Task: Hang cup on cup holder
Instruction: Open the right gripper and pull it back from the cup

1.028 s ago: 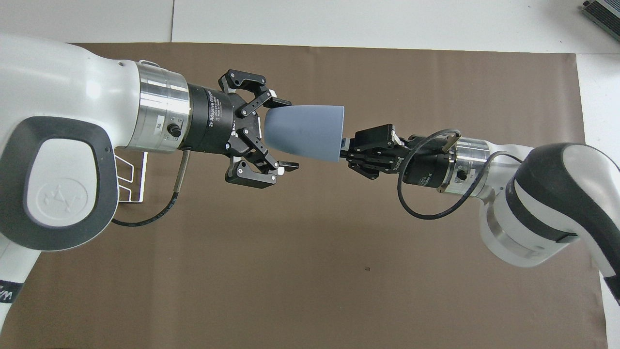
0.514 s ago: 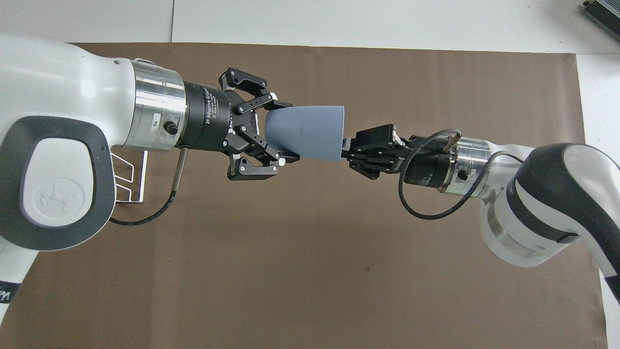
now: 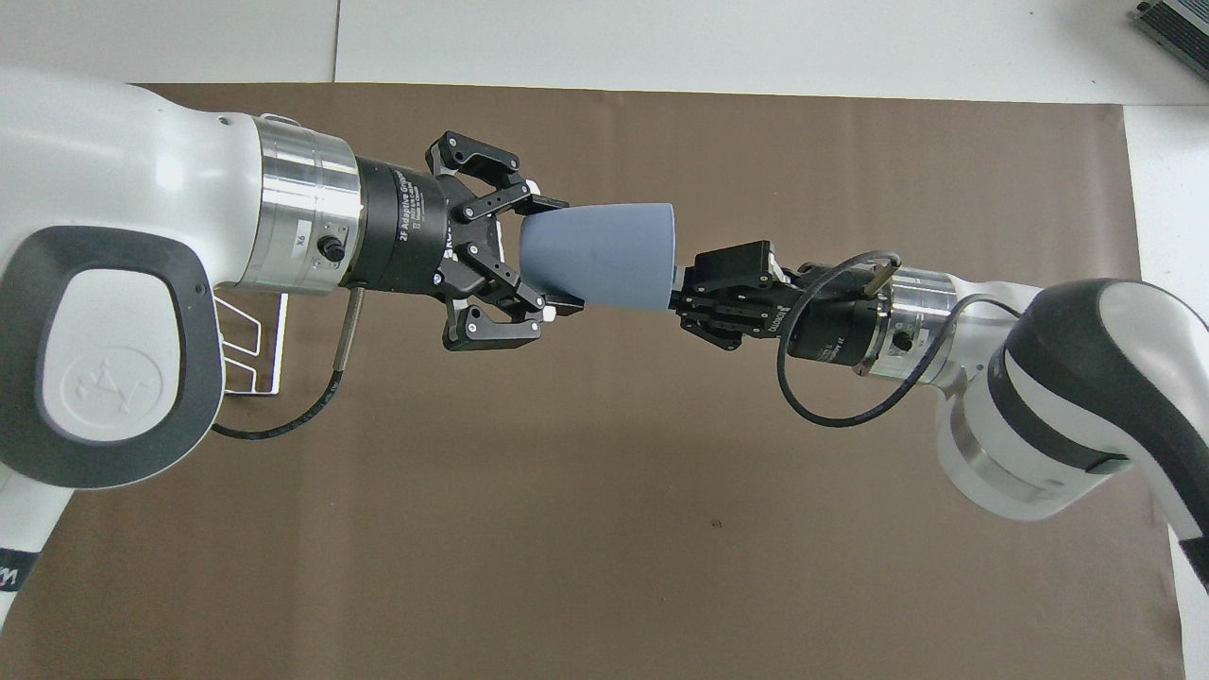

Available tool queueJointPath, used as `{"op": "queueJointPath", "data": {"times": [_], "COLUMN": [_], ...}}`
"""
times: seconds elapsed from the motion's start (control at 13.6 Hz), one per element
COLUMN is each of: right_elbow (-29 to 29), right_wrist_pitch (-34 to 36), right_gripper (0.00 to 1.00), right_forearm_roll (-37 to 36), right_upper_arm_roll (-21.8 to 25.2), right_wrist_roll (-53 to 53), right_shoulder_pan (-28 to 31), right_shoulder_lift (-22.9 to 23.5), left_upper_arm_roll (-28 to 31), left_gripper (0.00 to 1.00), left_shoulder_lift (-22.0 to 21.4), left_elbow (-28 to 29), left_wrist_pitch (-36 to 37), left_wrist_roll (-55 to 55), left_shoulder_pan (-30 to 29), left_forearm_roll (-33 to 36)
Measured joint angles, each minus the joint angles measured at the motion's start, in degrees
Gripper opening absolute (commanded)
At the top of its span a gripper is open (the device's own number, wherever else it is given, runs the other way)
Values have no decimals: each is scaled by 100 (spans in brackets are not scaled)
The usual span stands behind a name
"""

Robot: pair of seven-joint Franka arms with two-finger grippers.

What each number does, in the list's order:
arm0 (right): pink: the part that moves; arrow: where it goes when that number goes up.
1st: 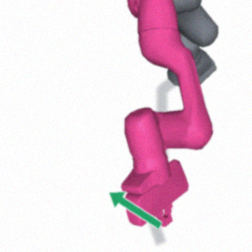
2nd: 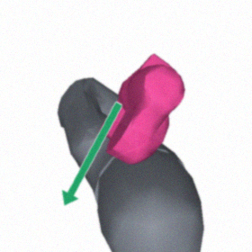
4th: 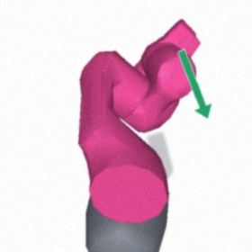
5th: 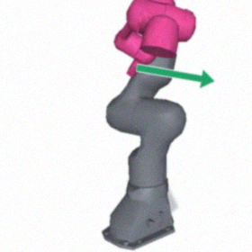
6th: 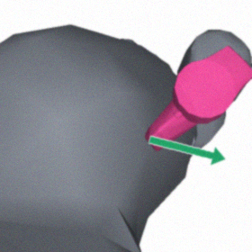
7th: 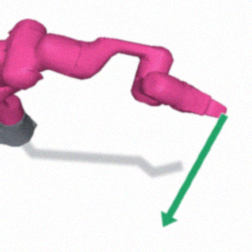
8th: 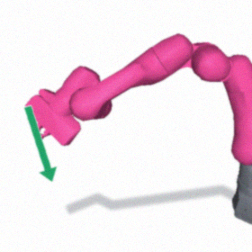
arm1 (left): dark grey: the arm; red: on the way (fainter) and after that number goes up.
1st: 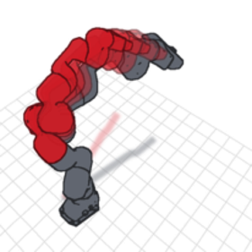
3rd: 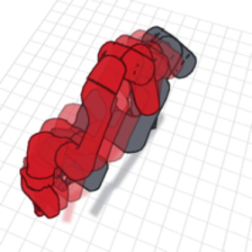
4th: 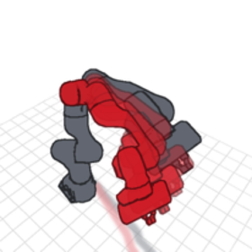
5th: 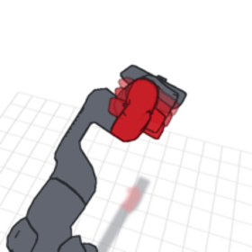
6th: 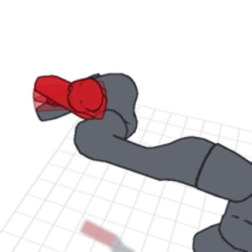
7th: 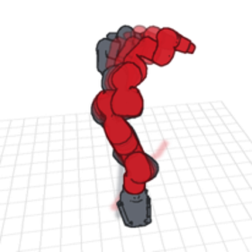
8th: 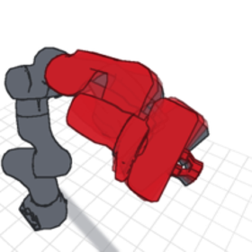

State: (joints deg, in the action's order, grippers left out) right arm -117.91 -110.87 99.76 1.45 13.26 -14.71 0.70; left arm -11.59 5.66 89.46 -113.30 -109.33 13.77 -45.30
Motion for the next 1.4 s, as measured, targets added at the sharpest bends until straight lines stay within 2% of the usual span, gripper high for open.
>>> {"op": "queueJointPath", "data": {"times": [0.29, 0.44, 0.51, 0.66, 0.88, 1.03, 1.17, 1.4], "right_elbow": [0, 0, 0, 6, 42, 131, 344, 861], "right_wrist_pitch": [0, 0, 0, -1, 5, -1, -9, -6], "right_gripper": [62, 67, 97, 100, 100, 100, 100, 100], "right_forearm_roll": [0, 0, -19, -257, -975, -1699, -2717, -4290], "right_upper_arm_roll": [-2, 1, 8, 42, 65, 74, 84, 90], "right_wrist_roll": [-7, -7, -7, -7, -7, -7, -79, -739], "right_shoulder_pan": [0, 1, 6, 24, 218, 366, 545, 778], "right_shoulder_lift": [0, 0, 0, -7, -67, -92, -92, -97], "left_upper_arm_roll": [31, 31, 31, 32, 55, 63, 63, 63], "left_gripper": [0, 0, 0, 0, 0, 0, 0, 0], "left_shoulder_lift": [-39, -49, -50, -51, -58, -60, -60, -73], "left_elbow": [0, 1, 1, 3, 21, 37, 51, 116], "left_wrist_pitch": [0, 0, 0, 1, 3, 8, 16, 21], "left_wrist_roll": [-1, -1, -1, -1, -1, 1, 1, 2], "left_shoulder_pan": [-1, -1, -1, -1, -10, -54, -73, -73], "left_forearm_roll": [16, 33, 78, 261, 534, 804, 1129, 1766]}}
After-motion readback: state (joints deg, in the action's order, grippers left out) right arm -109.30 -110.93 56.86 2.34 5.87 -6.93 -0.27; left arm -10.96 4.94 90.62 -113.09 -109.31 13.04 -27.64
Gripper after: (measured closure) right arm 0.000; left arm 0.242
